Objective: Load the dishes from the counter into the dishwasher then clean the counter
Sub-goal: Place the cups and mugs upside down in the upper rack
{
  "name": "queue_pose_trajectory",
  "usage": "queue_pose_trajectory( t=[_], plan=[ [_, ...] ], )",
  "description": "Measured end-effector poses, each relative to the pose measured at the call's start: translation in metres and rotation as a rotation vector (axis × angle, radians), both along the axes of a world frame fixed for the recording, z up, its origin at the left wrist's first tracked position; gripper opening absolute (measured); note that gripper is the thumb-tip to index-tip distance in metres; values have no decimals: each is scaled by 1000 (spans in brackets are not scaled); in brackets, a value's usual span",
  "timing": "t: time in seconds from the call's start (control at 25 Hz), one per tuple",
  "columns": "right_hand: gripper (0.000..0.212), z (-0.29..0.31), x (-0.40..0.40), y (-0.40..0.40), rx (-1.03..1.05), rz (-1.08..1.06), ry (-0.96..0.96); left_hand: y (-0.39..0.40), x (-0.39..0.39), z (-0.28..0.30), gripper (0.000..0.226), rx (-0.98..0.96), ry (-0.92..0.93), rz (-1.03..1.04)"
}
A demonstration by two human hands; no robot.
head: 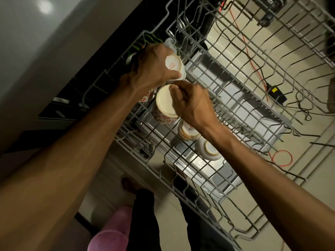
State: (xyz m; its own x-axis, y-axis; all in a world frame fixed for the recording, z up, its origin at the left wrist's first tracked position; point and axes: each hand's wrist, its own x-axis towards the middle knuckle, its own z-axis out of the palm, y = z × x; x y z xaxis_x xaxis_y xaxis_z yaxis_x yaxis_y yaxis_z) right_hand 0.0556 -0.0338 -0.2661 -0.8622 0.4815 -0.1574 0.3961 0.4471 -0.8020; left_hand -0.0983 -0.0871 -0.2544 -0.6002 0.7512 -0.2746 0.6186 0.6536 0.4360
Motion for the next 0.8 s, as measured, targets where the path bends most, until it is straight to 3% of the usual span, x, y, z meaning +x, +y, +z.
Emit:
queue_pose_trajectory(
  t=[0.24,0.4,0.8],
  plan=[
    [33,1,0,2,-28,2,-26,6,-3,-2,81,-36,-27,44],
    [34,6,0,13,-38,21,-59,1,1,0,69,-37,7,-11],
    [38,18,11,25,147,32,-53,-48,79,18,48,236,-15,221]
  ],
)
